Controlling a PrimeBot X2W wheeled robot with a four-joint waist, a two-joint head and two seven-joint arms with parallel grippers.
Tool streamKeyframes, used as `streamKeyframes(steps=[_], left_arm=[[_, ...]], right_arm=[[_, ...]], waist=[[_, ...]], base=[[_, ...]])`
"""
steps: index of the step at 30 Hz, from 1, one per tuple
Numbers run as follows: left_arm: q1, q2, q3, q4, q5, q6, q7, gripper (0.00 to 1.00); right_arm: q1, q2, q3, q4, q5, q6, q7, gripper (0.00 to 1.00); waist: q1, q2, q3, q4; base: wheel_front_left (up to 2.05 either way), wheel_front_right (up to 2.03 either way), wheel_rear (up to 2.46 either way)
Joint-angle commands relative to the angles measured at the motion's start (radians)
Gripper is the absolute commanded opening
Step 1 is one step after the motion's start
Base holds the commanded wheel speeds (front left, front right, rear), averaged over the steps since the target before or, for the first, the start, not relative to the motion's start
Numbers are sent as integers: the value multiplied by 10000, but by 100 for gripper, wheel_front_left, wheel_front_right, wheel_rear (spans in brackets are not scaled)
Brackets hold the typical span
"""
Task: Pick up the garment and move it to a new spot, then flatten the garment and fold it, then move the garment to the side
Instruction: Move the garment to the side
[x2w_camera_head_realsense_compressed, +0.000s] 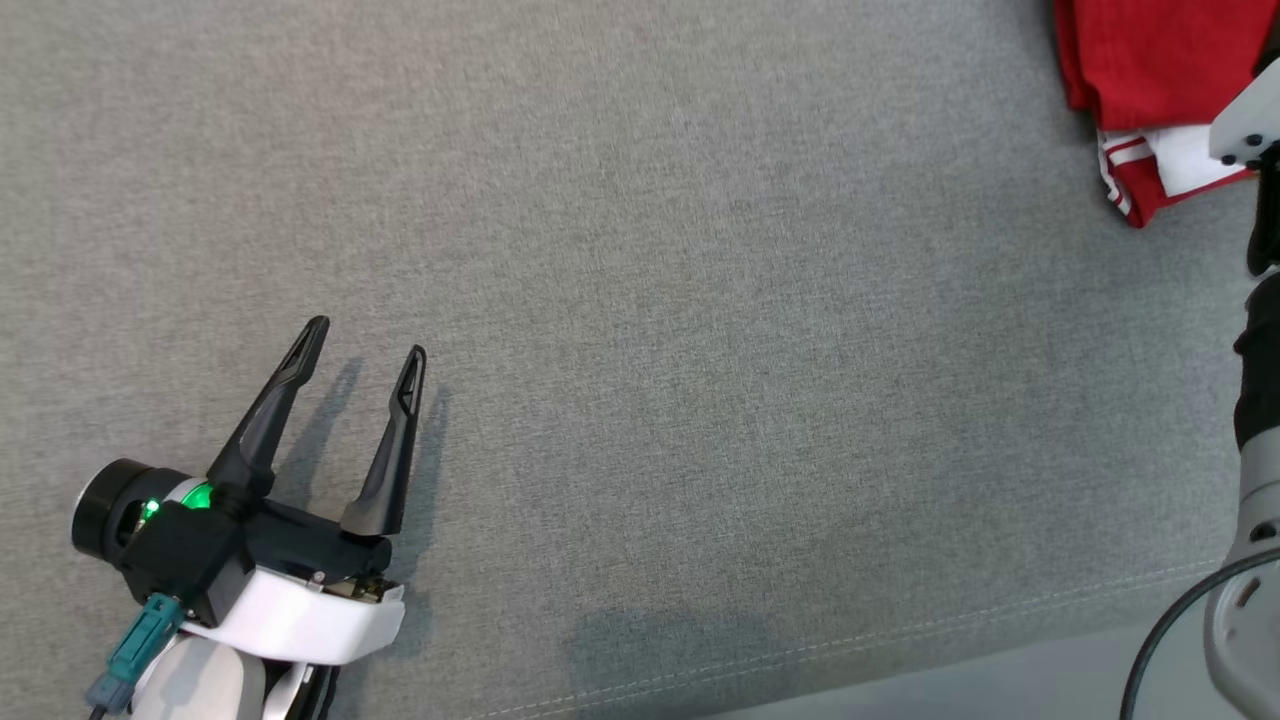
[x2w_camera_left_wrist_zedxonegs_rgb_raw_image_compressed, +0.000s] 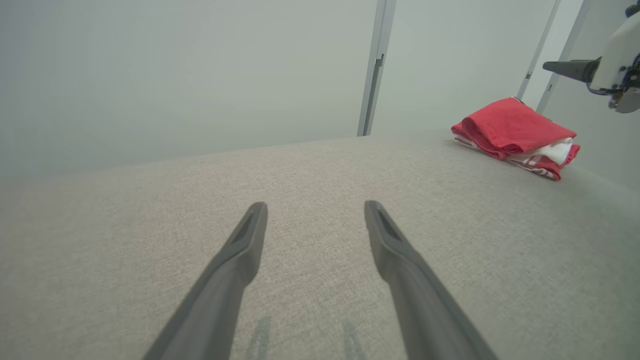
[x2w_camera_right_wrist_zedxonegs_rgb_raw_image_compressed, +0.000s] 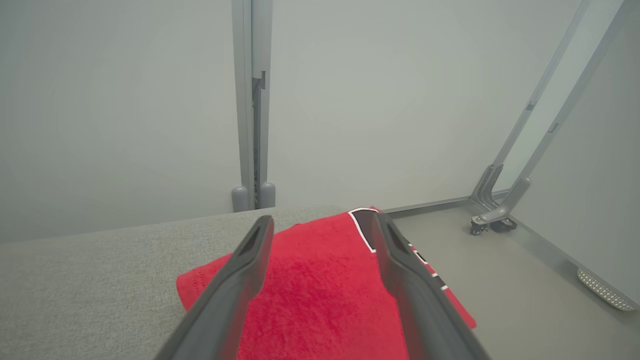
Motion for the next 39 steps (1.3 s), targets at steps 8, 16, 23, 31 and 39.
streamKeyframes(steps=[8,16,23,31,39], left_arm=[[-411,-499,548,479,-23,132,-46,100],[-200,-1047,801,1617,-271,527,-46,100],[162,-1336,979,2248,-508,840,-46,100],[523,-1448,837,2556,-358,916,-46,100],[894,-1461,769,2486,78,1093,-46,100]], right_arm=[[1540,112,2686,-1137,2048,12,-131,100],[3321,116,4541,-2220,3409,12,-132,100],[5209,110,5769,-3466,4387,12,-133,100],[7240,-264,6416,-5161,5311,12,-133,100],[9191,-580,6920,-7176,6008,12,-133,100]], waist=[[0,0,-1560,593],[0,0,-2971,987],[0,0,-4185,1219],[0,0,-5010,1612],[0,0,-5473,1857]], base=[[0,0,0],[0,0,0],[0,0,0],[0,0,0],[0,0,0]])
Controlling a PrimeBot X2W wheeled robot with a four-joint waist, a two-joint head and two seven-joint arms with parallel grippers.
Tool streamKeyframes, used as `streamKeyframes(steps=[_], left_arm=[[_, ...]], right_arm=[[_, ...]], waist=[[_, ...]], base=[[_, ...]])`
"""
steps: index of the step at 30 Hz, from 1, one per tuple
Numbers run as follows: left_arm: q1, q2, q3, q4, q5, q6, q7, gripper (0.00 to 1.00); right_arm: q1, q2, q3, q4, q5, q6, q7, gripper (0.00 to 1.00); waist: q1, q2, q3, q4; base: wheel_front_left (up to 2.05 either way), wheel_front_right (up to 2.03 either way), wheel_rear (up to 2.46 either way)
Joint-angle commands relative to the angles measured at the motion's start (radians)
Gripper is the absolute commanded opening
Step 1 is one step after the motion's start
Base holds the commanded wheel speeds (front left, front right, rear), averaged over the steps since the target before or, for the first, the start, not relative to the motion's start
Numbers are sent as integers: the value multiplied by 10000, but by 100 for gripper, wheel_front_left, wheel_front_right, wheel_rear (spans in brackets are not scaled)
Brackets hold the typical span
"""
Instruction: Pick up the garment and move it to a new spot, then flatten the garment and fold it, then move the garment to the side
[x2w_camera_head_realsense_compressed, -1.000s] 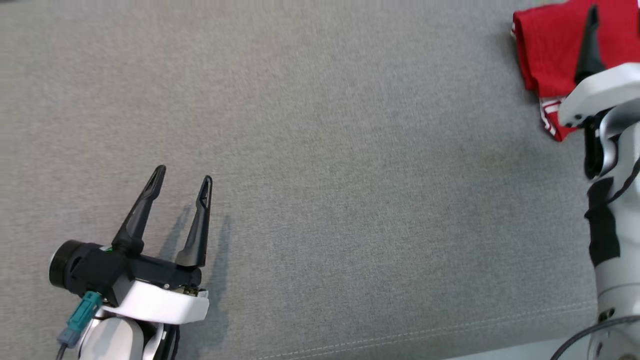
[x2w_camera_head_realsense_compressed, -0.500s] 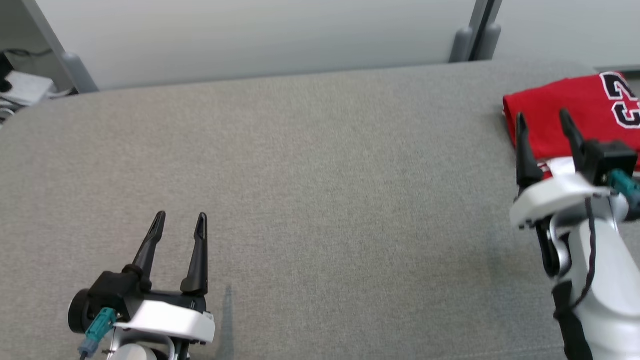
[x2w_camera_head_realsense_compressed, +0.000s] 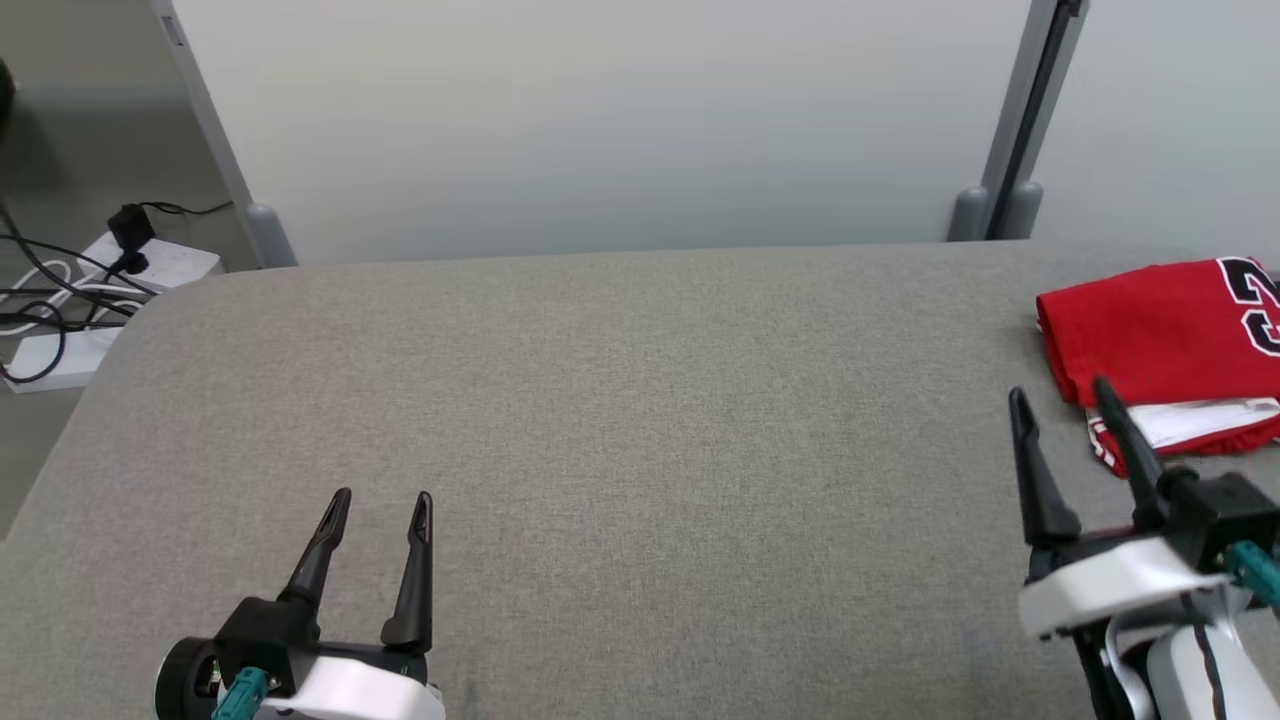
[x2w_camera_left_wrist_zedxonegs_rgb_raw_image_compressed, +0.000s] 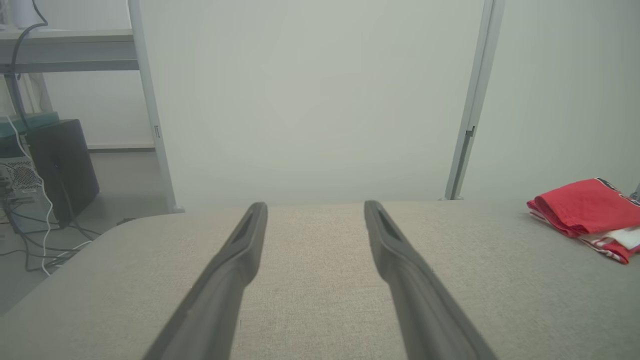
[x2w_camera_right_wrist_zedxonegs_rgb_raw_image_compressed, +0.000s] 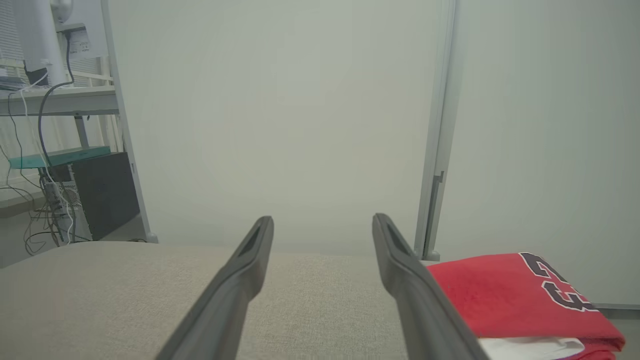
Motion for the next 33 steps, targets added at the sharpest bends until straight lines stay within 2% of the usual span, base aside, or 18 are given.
streamKeyframes(steps=[1,7,13,17,23,33], left_arm=[[-240,91,267,-339,168,86,-48,100],[309,39,304,-737,475,128,-48,100],[971,-5,732,-1073,579,273,-48,100],[1347,-34,901,-1415,648,51,-48,100],[1530,-83,848,-1465,791,-119,-48,100],[1543,-120,872,-1287,816,-236,-48,100]], right_arm=[[158,-183,328,-529,192,14,-118,100],[1312,-373,283,-1292,407,14,-118,100],[2484,-329,-50,-2028,553,14,-118,100],[3174,-288,-165,-2462,651,14,-118,100],[3590,-362,145,-2883,717,14,-118,100],[3644,-373,325,-2871,756,14,-118,100]], waist=[[0,-1,-110,66],[0,-1,-406,108],[0,-1,-669,162],[0,-1,-816,212],[0,-1,-909,188],[0,-1,-934,103]], base=[[0,0,0],[0,0,0],[0,0,0],[0,0,0],[0,0,0],[0,0,0]])
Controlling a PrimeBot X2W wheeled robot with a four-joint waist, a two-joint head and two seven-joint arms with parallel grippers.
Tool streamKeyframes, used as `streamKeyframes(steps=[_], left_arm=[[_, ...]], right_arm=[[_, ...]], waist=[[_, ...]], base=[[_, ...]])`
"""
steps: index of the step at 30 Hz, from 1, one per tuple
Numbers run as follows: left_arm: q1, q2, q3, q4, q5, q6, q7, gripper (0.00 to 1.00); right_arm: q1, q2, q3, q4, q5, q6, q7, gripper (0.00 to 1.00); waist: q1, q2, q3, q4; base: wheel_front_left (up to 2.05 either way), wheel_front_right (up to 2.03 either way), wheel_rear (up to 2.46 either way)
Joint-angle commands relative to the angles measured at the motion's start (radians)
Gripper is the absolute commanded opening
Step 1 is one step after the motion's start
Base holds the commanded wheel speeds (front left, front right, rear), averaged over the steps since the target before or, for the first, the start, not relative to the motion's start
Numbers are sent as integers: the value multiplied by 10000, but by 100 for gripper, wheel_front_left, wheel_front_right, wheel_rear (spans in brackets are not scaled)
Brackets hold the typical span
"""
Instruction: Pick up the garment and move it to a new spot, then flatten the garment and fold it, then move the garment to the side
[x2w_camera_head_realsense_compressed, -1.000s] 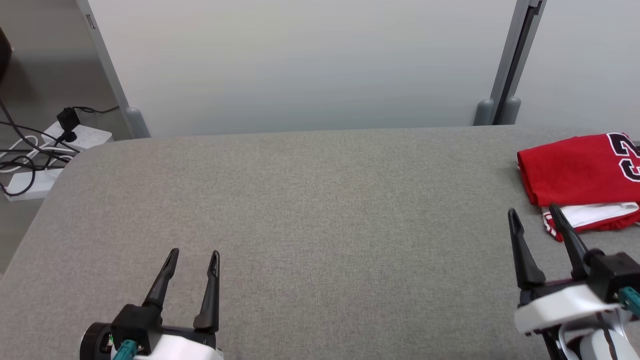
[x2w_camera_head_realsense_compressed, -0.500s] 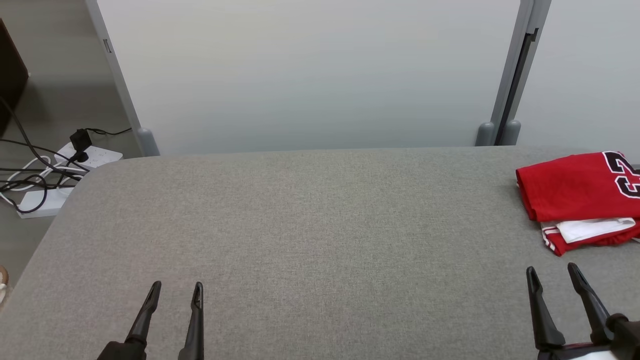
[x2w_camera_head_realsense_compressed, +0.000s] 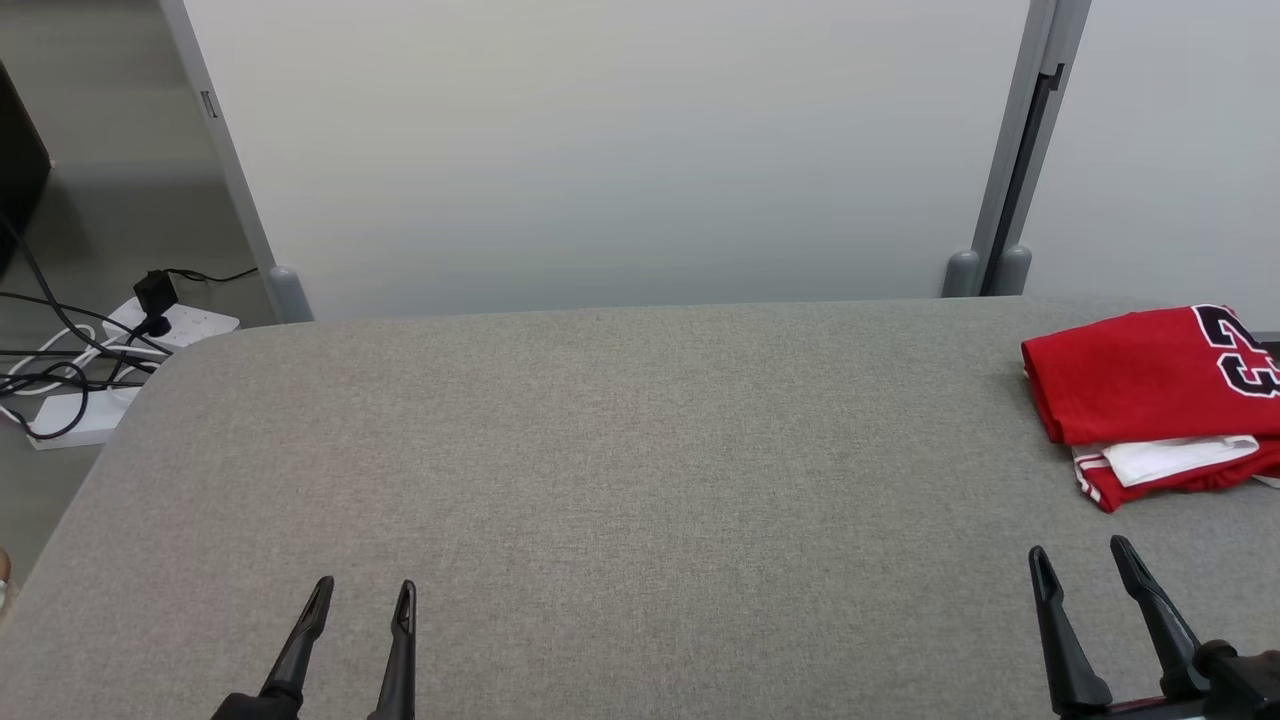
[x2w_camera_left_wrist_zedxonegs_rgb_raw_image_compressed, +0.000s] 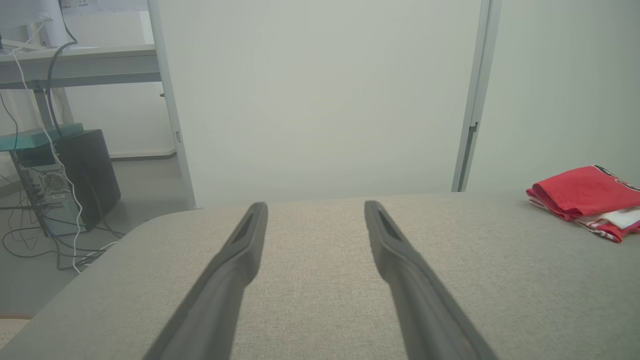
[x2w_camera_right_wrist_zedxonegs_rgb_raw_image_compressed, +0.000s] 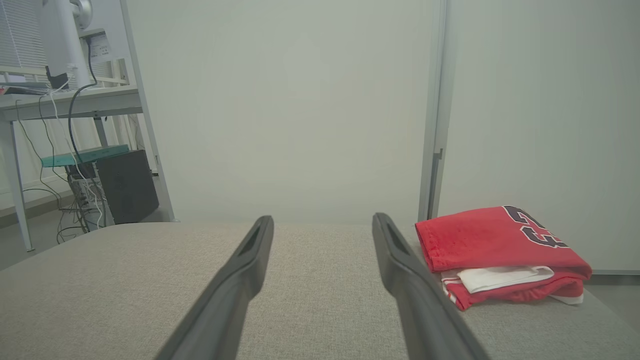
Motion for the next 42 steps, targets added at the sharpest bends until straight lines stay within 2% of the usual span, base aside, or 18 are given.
streamKeyframes(steps=[1,9,10,17,22,26,42], left_arm=[[-305,7,335,-239,86,-71,-49,100],[-362,-3,352,-209,198,-102,-49,100],[-2,-6,24,25,102,-47,0,0],[162,-83,41,770,-160,-57,118,0],[34,-80,110,804,-767,-92,283,0],[-49,-78,140,821,-1254,-120,385,0],[-413,-69,296,921,-3067,-224,803,0]], right_arm=[[-173,-176,215,-248,51,14,-118,100],[-85,-185,179,-254,26,14,-118,100],[168,1,-7,-24,2,0,0,0],[332,232,17,638,245,0,90,0],[214,242,-39,688,820,1,225,0],[122,252,-80,738,1275,1,333,0],[-246,297,-243,930,2979,3,744,0]], waist=[[0,0,0,-10],[0,0,-17,-51],[0,0,-17,-52],[1,0,-4,-55],[23,0,49,-45],[2,0,120,-39],[0,0,319,-20]], base=[[0,0,0],[0,0,0],[0,0,0],[0,0,0],[0,0,0],[0,0,0],[0,0,0]])
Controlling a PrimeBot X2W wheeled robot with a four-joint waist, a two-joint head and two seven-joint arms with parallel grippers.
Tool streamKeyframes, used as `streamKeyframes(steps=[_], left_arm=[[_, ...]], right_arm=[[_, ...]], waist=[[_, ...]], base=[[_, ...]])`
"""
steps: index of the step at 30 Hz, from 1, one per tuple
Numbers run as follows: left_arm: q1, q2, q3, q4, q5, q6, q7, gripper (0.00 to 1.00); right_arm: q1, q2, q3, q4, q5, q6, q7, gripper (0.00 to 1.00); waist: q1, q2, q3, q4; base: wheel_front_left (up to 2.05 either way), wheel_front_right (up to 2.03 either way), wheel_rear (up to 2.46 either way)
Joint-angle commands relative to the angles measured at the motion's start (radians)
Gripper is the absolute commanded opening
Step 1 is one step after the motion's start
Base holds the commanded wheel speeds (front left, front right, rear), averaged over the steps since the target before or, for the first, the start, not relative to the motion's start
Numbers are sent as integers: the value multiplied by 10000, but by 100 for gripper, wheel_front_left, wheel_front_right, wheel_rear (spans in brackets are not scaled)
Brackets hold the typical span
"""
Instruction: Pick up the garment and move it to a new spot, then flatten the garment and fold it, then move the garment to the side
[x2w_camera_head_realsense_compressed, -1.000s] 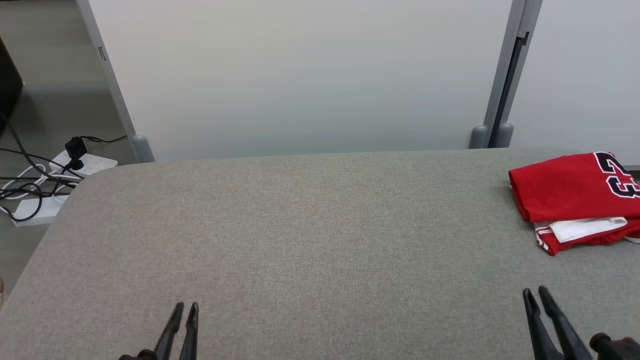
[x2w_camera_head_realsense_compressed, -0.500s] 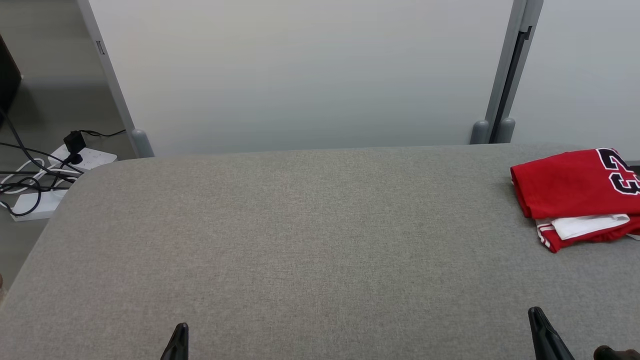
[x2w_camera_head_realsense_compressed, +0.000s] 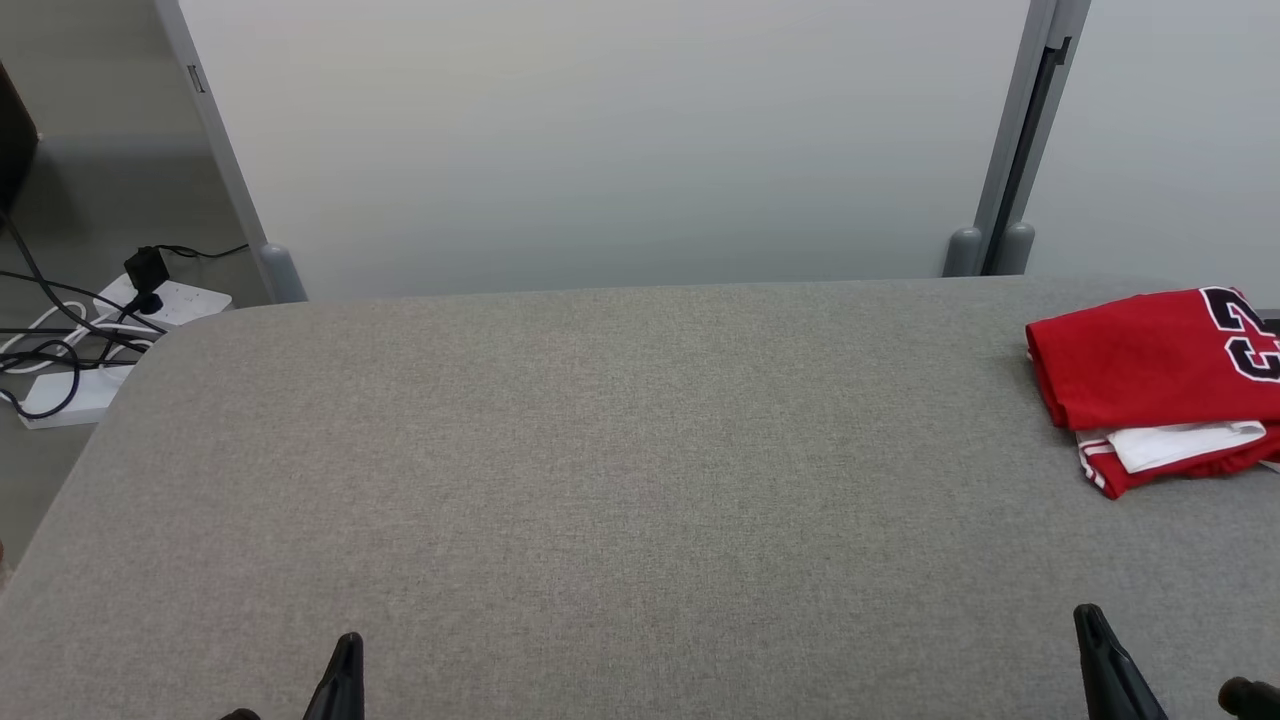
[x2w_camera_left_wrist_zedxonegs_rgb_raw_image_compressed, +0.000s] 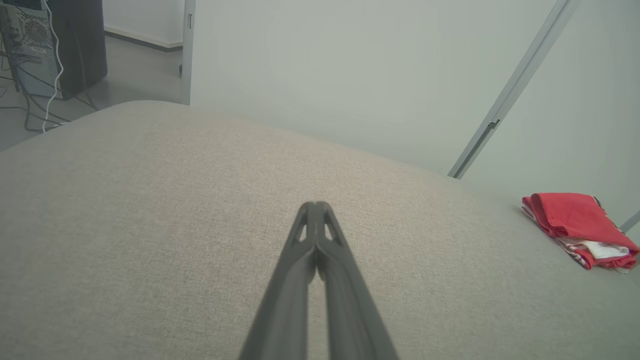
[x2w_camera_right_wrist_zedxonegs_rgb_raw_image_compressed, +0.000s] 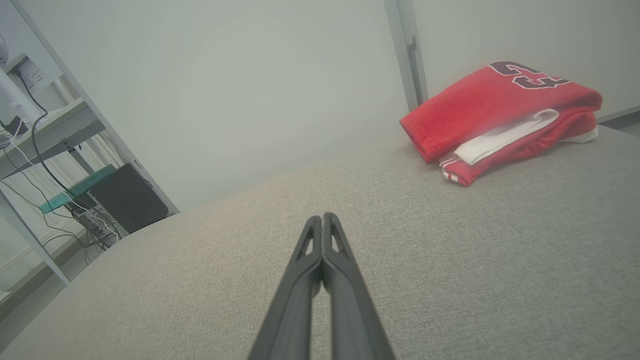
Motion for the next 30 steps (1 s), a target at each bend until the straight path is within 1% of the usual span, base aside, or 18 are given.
streamKeyframes(steps=[1,30], left_arm=[[-563,30,155,-206,-374,-98,96,0],[-1293,47,501,32,-3856,-299,946,0]], right_arm=[[-551,-64,-63,-227,315,3,108,0],[-1255,45,-406,148,3574,6,924,0]], waist=[[-1,0,19,3],[-1,0,392,42]], base=[[0,0,0],[0,0,0]])
